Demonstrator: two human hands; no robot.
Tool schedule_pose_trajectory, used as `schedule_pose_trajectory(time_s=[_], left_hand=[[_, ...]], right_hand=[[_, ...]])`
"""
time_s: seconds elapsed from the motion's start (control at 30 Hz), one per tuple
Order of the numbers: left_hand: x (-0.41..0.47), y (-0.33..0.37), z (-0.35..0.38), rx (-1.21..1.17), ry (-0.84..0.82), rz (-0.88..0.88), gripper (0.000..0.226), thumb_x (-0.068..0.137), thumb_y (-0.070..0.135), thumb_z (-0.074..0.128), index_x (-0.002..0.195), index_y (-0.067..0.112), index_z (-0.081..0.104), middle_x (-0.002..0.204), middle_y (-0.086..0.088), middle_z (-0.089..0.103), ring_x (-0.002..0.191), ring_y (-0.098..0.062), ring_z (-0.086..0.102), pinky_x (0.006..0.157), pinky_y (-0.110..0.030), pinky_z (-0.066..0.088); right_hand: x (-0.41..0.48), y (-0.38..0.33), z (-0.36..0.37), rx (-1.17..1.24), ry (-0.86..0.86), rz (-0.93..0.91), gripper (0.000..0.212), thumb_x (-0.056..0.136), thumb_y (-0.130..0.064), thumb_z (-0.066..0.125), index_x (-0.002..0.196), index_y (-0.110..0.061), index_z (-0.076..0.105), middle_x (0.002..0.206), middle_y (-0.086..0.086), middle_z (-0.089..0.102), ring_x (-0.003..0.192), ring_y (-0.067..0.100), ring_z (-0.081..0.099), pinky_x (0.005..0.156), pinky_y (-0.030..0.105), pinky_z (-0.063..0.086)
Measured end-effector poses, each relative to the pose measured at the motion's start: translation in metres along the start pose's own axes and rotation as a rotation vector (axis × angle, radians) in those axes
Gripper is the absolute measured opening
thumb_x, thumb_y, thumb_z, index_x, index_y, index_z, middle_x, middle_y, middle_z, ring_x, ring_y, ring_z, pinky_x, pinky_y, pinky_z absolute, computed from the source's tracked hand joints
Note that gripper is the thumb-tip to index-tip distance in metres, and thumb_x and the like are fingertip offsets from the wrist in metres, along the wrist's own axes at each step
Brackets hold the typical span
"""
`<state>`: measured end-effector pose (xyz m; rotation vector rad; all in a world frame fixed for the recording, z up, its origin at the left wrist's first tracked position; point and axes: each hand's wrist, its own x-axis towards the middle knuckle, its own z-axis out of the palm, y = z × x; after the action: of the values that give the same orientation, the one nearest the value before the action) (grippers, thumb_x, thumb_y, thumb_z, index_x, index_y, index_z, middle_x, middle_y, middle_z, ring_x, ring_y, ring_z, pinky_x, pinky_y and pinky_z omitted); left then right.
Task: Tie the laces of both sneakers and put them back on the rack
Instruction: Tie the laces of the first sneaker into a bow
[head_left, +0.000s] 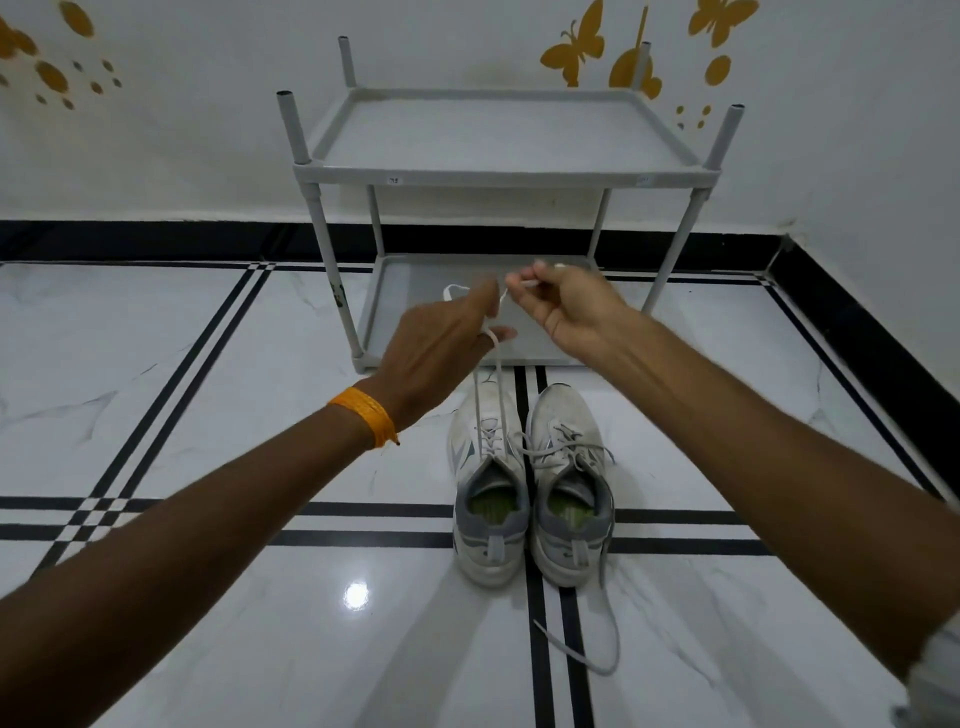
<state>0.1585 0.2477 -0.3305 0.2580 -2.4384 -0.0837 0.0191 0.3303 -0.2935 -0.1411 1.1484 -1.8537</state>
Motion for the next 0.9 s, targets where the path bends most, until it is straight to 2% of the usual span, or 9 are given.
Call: schedule_pose_trajectory(time_s=[0.07,0.13,0.23,0.3,0.37,0.57,0.73,0.83,0.9], left_hand=[[-0.004,-0.002,0.003,0.041,0.001,0.050,0.025,0.090,0.027,0.066,0.090,0.005,0.055,0.062,-0.003,0.054,0.046,-0.014,0.042,0.047,-0.023,0.036],[-0.001,-0.003,0.001,-0.092,-0.129,-0.190,0.022,0.090,0.024,0.066,0.083,0.005,0.058,0.062,0.001,0.049,0.049,-0.012,0.041,0.051,-0.025,0.034],[0.017,-0.006,-0.014,-0.566,-0.818,-0.796,0.022,0.085,0.023,0.071,0.076,0.004,0.065,0.056,0.001,0.049,0.048,-0.009,0.038,0.044,-0.022,0.033],[0.026,-0.009,-0.019,-0.790,-1.002,-0.998,0.024,0.084,0.018,0.071,0.065,0.009,0.060,0.048,0.002,0.044,0.040,-0.008,0.033,0.037,-0.018,0.028],[0.033,-0.013,-0.019,-0.993,-0.936,-1.114,0.025,0.088,0.016,0.064,0.065,0.013,0.054,0.045,0.004,0.038,0.034,-0.006,0.026,0.032,-0.015,0.022],[0.033,-0.011,-0.016,-1.372,-0.709,-1.202,0.028,0.093,0.020,0.045,0.067,0.010,0.051,0.047,0.003,0.038,0.035,-0.004,0.023,0.032,-0.013,0.018],[0.029,-0.008,-0.014,-1.376,-0.623,-1.152,0.030,0.091,0.023,0.041,0.069,0.007,0.053,0.048,0.004,0.034,0.035,-0.005,0.022,0.033,-0.013,0.017],[0.023,-0.013,-0.013,-1.211,-0.522,-1.099,0.030,0.095,0.026,0.045,0.074,0.008,0.056,0.053,0.004,0.028,0.039,-0.007,0.022,0.032,-0.015,0.020],[0.017,-0.015,-0.012,-1.124,-0.487,-1.060,0.031,0.098,0.025,0.046,0.077,0.007,0.060,0.053,0.004,0.027,0.043,-0.009,0.022,0.035,-0.017,0.021]], right_hand=[[0.006,0.016,-0.010,0.000,0.070,0.138,0.016,0.099,0.001,0.047,0.087,0.003,0.056,0.084,0.023,0.063,0.069,0.025,0.071,0.061,0.027,0.062],[0.009,0.029,-0.020,-0.058,0.098,0.239,0.015,0.099,0.002,0.047,0.088,0.005,0.057,0.070,0.025,0.068,0.053,0.024,0.072,0.055,0.026,0.061],[0.007,0.036,-0.036,-0.581,0.103,0.271,0.018,0.093,-0.007,0.063,0.095,0.011,0.061,0.081,0.021,0.069,0.052,0.019,0.072,0.054,0.024,0.061],[0.004,0.033,-0.044,-1.047,0.108,0.112,0.031,0.090,-0.016,0.069,0.099,0.013,0.062,0.085,0.023,0.071,0.054,0.020,0.072,0.060,0.031,0.063],[-0.008,0.024,-0.037,-1.138,0.051,-0.067,0.030,0.093,-0.020,0.064,0.099,0.010,0.064,0.090,0.023,0.072,0.055,0.020,0.071,0.063,0.035,0.063],[-0.042,0.013,-0.012,-1.007,-0.281,-0.118,0.039,0.085,-0.038,0.072,0.109,-0.009,0.061,0.093,0.012,0.075,0.059,0.020,0.067,0.050,0.027,0.054],[-0.029,0.026,-0.020,-1.035,-0.207,-0.341,0.027,0.078,-0.012,0.080,0.099,-0.007,0.065,0.072,0.005,0.072,0.045,0.008,0.058,0.043,0.017,0.043],[-0.023,0.020,-0.025,-1.005,-0.239,-0.343,0.005,0.090,-0.015,0.068,0.086,-0.011,0.068,0.065,0.001,0.065,0.047,0.005,0.051,0.048,0.017,0.042],[-0.020,0.010,-0.030,-0.988,-0.236,-0.291,0.018,0.095,-0.021,0.061,0.083,-0.010,0.068,0.059,-0.005,0.053,0.048,0.005,0.042,0.048,0.017,0.035]])
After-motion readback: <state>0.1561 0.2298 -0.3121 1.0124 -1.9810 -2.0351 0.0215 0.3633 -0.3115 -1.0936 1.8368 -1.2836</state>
